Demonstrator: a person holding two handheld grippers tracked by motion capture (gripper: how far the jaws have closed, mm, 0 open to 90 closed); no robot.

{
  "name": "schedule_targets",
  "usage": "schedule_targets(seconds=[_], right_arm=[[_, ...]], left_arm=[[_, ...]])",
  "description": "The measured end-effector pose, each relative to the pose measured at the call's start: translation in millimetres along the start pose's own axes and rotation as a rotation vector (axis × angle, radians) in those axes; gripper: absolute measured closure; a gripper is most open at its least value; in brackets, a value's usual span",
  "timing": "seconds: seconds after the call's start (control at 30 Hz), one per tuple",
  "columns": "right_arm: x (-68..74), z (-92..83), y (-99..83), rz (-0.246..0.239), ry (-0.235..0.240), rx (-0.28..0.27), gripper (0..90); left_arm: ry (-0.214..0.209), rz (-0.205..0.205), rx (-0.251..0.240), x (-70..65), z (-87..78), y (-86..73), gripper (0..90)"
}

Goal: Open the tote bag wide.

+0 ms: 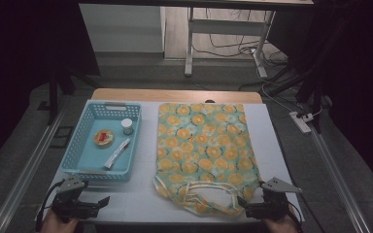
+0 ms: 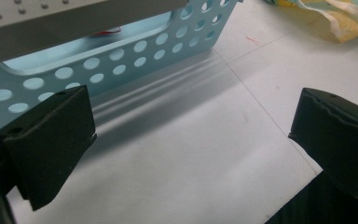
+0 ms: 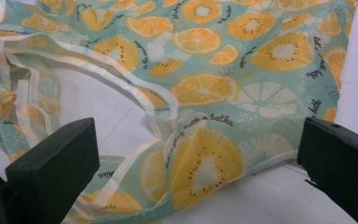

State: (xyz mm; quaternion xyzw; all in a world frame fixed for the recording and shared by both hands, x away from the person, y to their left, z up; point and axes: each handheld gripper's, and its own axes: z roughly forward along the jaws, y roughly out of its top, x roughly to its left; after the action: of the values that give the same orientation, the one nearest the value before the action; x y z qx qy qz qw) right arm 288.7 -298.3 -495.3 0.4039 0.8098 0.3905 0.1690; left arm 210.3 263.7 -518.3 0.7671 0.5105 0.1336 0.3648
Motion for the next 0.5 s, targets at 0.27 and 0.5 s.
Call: schedule_targets(seconds=[0.27, 0.5], right_arm=[[3.2, 0.4, 0.9, -0.027, 0.001, 0.001, 0.0], [11.6, -0.7, 8.1, -0.074, 0.013, -0.023, 0.0]], left_arm=[[0.003, 0.008, 0.009, -0.9, 1.1, 0.4, 0.0], [-0.002, 0.002, 0.011, -0.2, 1.6, 0.3, 0.0]])
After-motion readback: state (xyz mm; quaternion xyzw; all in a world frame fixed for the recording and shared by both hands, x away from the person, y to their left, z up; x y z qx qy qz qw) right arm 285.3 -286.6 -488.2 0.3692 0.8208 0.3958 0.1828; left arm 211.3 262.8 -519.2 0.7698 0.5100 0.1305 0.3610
